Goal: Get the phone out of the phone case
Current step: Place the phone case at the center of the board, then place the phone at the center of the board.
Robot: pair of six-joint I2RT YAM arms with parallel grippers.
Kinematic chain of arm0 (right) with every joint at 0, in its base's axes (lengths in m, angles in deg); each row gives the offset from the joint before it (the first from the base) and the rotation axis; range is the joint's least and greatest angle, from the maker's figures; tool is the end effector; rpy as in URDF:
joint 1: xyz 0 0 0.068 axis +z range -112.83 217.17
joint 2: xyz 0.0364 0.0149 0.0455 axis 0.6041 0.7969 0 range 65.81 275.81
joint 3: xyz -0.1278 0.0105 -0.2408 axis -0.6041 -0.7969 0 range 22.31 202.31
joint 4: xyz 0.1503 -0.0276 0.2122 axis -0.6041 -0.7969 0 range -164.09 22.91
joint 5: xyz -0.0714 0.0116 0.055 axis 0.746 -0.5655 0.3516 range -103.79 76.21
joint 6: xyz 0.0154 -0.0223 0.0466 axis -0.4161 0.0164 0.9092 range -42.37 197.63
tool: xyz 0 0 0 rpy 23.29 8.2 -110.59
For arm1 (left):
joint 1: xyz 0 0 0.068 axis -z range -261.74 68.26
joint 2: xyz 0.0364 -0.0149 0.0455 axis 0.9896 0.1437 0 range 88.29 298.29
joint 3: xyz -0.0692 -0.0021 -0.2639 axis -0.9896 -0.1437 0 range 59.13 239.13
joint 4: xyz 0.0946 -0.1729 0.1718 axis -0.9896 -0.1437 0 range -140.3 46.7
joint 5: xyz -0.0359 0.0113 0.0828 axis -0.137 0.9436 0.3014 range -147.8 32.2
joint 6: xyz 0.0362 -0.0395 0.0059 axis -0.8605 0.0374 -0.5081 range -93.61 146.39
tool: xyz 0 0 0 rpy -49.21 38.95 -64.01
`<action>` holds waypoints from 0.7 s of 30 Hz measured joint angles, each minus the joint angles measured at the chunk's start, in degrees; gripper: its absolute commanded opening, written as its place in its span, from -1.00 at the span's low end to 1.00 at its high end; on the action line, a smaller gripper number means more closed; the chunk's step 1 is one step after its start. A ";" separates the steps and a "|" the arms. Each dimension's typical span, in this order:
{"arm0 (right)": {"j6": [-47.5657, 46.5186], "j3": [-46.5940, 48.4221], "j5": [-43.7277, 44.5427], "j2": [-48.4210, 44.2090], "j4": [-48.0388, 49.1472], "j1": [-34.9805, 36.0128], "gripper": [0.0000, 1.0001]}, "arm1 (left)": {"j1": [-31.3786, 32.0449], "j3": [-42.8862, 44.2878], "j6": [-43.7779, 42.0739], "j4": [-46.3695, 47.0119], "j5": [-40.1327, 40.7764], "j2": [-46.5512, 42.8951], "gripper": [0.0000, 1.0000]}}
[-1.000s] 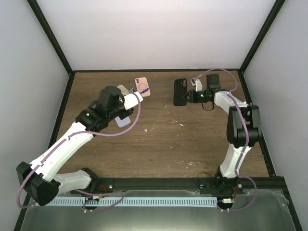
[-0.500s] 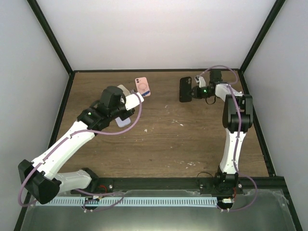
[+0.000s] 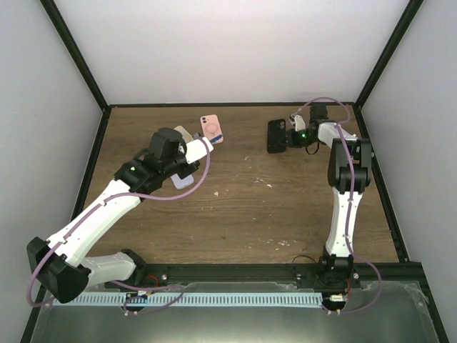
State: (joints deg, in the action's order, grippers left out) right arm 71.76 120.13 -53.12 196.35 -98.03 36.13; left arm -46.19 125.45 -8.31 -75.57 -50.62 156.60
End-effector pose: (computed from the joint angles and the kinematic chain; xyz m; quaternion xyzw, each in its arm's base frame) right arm 0.4755 0.0139 0.1412 -0.1153 0.9129 0.3141 0.2339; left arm 0.2139 -0.1474 0.3488 0.4837 0.7385 0.0519 0.4669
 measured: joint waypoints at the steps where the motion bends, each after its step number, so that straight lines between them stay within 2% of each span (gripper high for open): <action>1: -0.17 0.02 1.01 0.15 0.13 0.00 -0.54 | 0.00 0.00 0.00 0.00 0.00 0.00 -1.00; 4: -0.20 0.31 3.15 0.92 0.28 -0.07 -0.45 | 0.00 0.00 0.00 0.00 0.00 0.02 -1.00; 9: 0.26 1.42 4.92 1.70 0.98 -0.07 -0.17 | -0.02 0.00 0.00 0.00 -0.02 0.17 -1.00; 13: 0.44 1.57 6.51 1.53 1.90 -0.04 -0.06 | 0.00 0.00 0.04 0.00 -0.04 0.22 -1.00; 21: 1.07 0.52 8.94 -0.94 1.97 -0.13 0.75 | 0.00 0.00 0.20 -0.02 0.31 1.09 -1.00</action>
State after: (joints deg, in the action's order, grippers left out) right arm 72.83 120.66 -44.18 195.41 -96.06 36.00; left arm -46.19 125.45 -8.11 -75.59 -50.32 157.69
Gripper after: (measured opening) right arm 0.764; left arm 0.050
